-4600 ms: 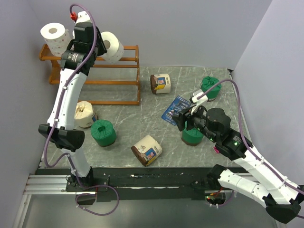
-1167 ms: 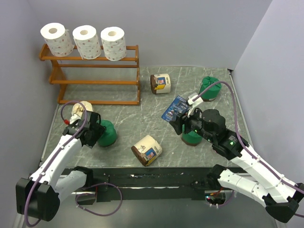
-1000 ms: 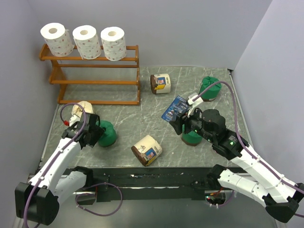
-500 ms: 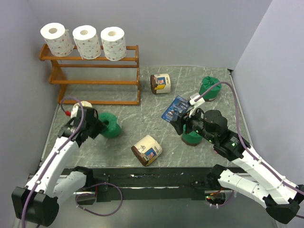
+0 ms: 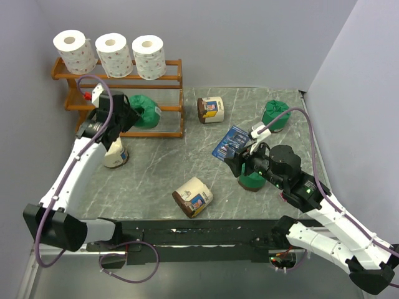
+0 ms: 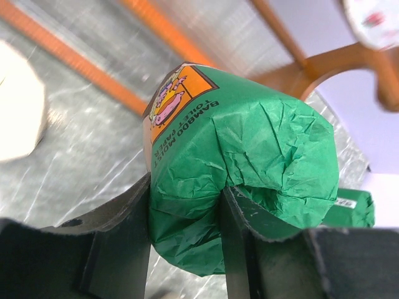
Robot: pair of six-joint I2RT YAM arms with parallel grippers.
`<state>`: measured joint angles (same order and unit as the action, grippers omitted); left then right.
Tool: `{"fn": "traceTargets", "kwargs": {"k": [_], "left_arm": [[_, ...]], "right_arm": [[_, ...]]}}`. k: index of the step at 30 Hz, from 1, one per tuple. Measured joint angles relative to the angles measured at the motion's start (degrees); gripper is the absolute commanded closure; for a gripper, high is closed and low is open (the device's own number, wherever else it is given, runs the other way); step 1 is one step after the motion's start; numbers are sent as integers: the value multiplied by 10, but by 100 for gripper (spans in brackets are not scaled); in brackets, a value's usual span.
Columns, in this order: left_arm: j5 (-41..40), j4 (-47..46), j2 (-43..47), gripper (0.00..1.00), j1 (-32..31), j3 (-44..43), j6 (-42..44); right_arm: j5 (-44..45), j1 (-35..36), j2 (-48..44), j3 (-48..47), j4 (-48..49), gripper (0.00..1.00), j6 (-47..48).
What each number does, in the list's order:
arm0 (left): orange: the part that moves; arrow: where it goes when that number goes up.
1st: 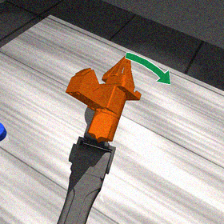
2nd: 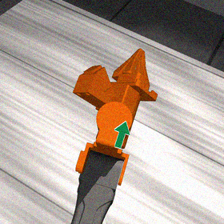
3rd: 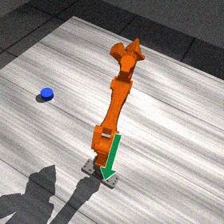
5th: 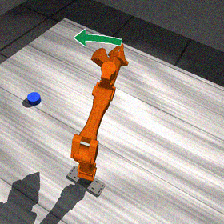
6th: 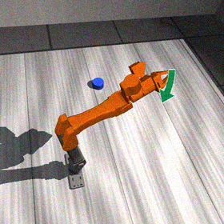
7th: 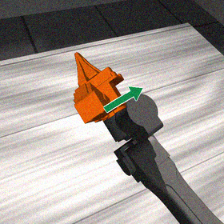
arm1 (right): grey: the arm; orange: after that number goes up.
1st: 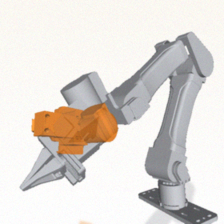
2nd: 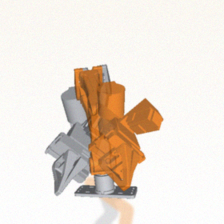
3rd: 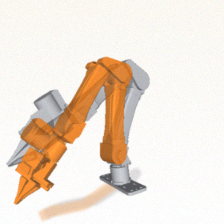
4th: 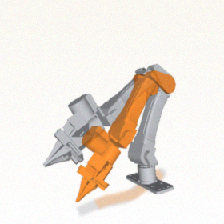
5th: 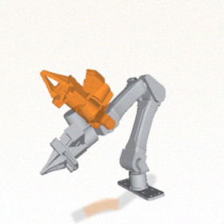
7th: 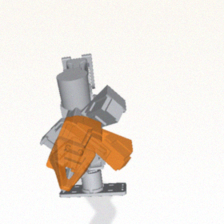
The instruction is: Place and organize the paper towels onto the shelf
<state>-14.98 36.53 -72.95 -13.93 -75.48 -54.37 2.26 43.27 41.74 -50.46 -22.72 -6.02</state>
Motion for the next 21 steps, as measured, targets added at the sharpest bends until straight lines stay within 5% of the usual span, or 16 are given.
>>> {"fn": "traceTargets", "kwargs": {"k": [21], "left_arm": [[-14,-59,-155,53,0,-108,11]], "right_arm": [[23,0,-3,0,8,30,19]]}}
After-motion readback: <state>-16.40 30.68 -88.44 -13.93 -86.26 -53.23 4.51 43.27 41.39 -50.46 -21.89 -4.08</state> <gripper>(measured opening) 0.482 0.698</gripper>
